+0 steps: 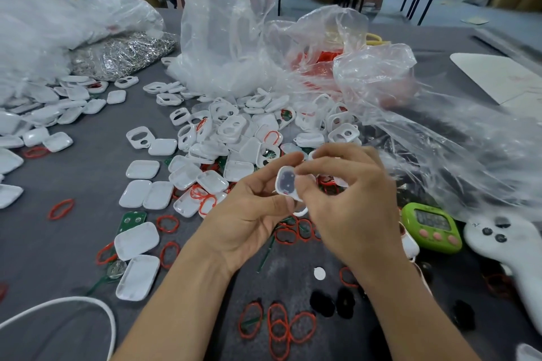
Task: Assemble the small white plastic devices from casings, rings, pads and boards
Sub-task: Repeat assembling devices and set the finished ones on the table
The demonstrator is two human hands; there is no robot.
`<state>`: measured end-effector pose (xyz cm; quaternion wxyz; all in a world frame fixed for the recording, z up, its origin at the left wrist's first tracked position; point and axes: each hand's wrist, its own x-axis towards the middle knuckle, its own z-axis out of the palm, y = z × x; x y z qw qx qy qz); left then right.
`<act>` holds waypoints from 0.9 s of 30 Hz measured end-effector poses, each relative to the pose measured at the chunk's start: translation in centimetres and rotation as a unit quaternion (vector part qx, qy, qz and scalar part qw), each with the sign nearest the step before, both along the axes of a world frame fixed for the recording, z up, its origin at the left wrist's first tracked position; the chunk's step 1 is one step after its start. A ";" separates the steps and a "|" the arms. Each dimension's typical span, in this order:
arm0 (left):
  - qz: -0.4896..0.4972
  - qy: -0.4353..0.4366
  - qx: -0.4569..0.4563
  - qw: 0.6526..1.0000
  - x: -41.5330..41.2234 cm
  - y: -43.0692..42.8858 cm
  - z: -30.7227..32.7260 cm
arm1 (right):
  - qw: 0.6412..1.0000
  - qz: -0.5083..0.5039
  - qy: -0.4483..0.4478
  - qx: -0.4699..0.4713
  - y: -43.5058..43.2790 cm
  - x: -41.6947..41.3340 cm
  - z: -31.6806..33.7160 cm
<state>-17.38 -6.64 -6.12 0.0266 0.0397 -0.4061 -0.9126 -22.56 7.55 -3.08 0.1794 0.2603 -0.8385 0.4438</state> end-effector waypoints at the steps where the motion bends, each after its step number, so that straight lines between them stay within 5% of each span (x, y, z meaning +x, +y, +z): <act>1: -0.001 0.000 0.001 1.000 0.0 -0.1 0.1 | 1.000 0.006 0.021 0.017 -0.2 0.3 -0.2; 13: 0.001 0.011 0.004 1.000 0.0 -0.4 0.1 | 0.993 0.078 -0.079 -0.033 -0.2 0.3 -0.1; 19: 0.000 0.021 0.002 1.000 0.1 -0.4 0.2 | 0.996 0.080 -0.040 -0.010 -0.3 0.7 -0.3; 27: 0.009 0.013 -0.016 1.000 0.0 0.0 0.1 | 0.978 0.125 -0.160 -0.047 -0.4 0.0 -0.2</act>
